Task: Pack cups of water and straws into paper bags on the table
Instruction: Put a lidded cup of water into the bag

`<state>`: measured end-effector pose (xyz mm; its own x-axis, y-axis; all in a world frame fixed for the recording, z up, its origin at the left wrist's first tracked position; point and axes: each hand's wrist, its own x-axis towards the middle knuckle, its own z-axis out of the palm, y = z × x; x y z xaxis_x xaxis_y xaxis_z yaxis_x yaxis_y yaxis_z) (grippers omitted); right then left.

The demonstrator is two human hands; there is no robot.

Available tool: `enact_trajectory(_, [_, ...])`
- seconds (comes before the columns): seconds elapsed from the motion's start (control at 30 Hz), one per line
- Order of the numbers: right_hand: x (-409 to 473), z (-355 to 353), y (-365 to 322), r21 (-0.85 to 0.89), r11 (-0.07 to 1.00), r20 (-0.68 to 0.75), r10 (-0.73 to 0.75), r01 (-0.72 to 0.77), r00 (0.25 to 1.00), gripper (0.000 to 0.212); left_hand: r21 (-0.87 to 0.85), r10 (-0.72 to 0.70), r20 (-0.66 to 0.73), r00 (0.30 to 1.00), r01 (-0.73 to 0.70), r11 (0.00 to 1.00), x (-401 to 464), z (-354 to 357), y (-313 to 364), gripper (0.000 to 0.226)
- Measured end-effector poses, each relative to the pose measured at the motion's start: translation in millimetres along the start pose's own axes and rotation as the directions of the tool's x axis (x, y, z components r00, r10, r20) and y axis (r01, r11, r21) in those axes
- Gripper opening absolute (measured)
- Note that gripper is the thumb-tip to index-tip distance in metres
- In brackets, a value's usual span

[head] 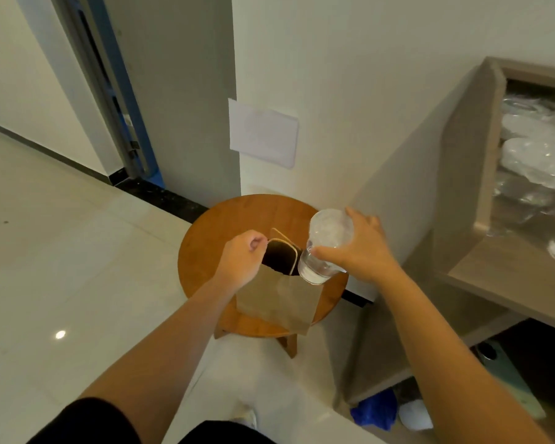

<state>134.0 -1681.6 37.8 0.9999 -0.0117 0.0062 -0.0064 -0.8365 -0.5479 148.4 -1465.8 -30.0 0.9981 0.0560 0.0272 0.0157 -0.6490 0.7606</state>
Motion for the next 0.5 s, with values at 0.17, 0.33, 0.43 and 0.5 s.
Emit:
enact_trajectory(0.17, [29,22,-3,0.038,0.997,-0.024,0.067,-0.066,0.997,0.102,0.057,-0.01,0.049,0.999,0.008,0.998,54,-1,-21,0.024])
enact_trajectory(0.33, [38,29,-3,0.038,0.991,-0.023,0.133,-0.132,0.991,0.103,0.157,-0.05,0.293,0.955,0.004,0.988,82,11,-31,0.018])
enact_trajectory(0.43, [38,31,-5,0.033,0.989,-0.018,0.142,-0.141,0.99,0.103,0.37,-0.025,0.466,0.884,-0.169,0.914,88,17,-29,0.023])
enact_trajectory(0.5, [39,34,-7,0.031,0.99,-0.009,0.14,-0.14,0.99,0.105,0.529,0.11,0.561,0.82,-0.458,0.714,91,20,-27,0.031])
